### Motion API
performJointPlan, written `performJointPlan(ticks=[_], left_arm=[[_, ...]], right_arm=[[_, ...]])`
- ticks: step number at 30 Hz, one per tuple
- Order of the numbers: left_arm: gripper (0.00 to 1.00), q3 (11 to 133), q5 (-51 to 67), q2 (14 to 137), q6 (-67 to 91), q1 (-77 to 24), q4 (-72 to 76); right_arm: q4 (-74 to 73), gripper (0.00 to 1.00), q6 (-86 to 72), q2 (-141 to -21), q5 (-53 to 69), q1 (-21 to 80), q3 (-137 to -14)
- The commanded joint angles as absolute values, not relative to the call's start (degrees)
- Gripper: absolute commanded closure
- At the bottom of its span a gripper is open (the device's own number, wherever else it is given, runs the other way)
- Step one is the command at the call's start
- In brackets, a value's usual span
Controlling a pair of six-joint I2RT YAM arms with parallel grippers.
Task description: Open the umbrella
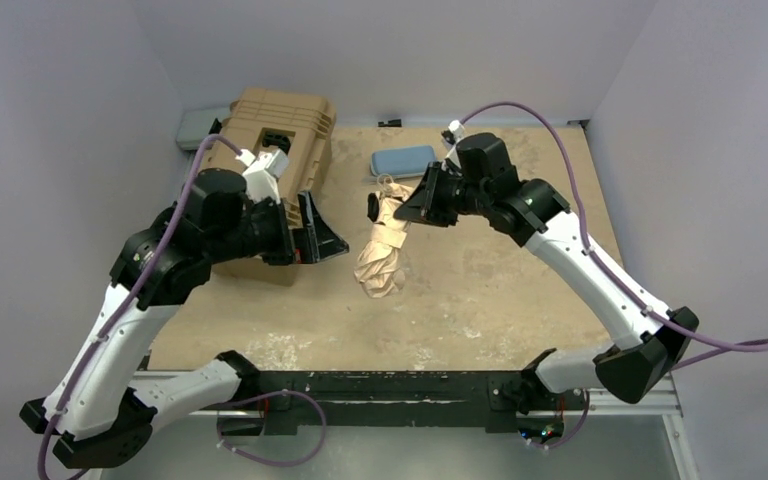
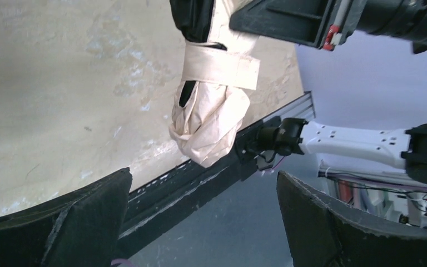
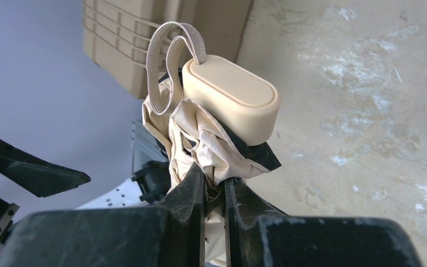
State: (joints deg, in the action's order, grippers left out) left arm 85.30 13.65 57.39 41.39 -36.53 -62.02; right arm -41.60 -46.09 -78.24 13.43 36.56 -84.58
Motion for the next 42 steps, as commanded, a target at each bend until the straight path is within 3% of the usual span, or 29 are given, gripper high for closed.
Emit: performJointPlan(ticks=[1, 9, 16, 28, 29, 31, 32, 34, 35, 38, 39, 41, 42], left_arm=[[0.0, 90.3, 18.5, 56.8, 39.9, -34.1, -55.8], [0.0, 95.0, 19.9, 56.0, 38.7, -33.1, -52.3], [0.0, 89.1, 32.0, 58.8, 44.3, -33.0, -41.8], [0.01, 77.1, 31.5, 57.3, 50.1, -36.9, -29.1], [0.04, 77.1, 31.4, 57.8, 50.5, -37.9, -28.0], [0.23, 77.7, 31.5, 59.1, 50.7, -40.0, -26.9], [0.4, 78.2, 31.5, 59.8, 50.7, -41.2, -26.9], [0.89, 79.2, 31.8, 61.0, 50.8, -42.1, -27.1], [1.0, 79.7, 31.7, 61.1, 51.0, -42.2, -27.7], [1.0, 81.4, 29.6, 60.0, 52.8, -42.1, -28.8], [1.0, 82.6, 29.6, 59.9, 53.5, -42.0, -28.9], [1.0, 85.2, 31.8, 60.7, 55.8, -41.1, -28.1], [1.0, 86.2, 33.5, 61.4, 57.2, -40.8, -26.8]], right_arm=[[-32.5, 1.0, -52.4, -74.2, 17.5, 36.2, -87.0], [-29.2, 1.0, -55.6, -72.3, 19.3, 36.3, -90.1], [-21.9, 1.0, -60.5, -67.8, 19.0, 36.3, -88.1], [-17.6, 1.0, -64.8, -67.0, 23.7, 36.3, -88.6], [-17.4, 1.0, -64.9, -66.8, 23.7, 36.3, -88.5], [-16.8, 1.0, -64.9, -66.4, 23.8, 36.2, -88.0], [-16.6, 1.0, -64.8, -66.1, 23.7, 36.2, -87.6], [-16.4, 1.0, -64.5, -65.4, 23.0, 36.2, -86.5], [-16.2, 1.0, -64.2, -64.9, 22.6, 36.2, -86.1], [-15.1, 1.0, -61.7, -63.3, 23.7, 34.9, -84.3], [-14.8, 0.89, -60.0, -62.9, 25.8, 33.4, -83.8], [-15.0, 0.29, -57.0, -62.2, 30.7, 29.3, -83.0], [-14.3, 0.13, -56.1, -61.7, 33.7, 26.8, -82.4]])
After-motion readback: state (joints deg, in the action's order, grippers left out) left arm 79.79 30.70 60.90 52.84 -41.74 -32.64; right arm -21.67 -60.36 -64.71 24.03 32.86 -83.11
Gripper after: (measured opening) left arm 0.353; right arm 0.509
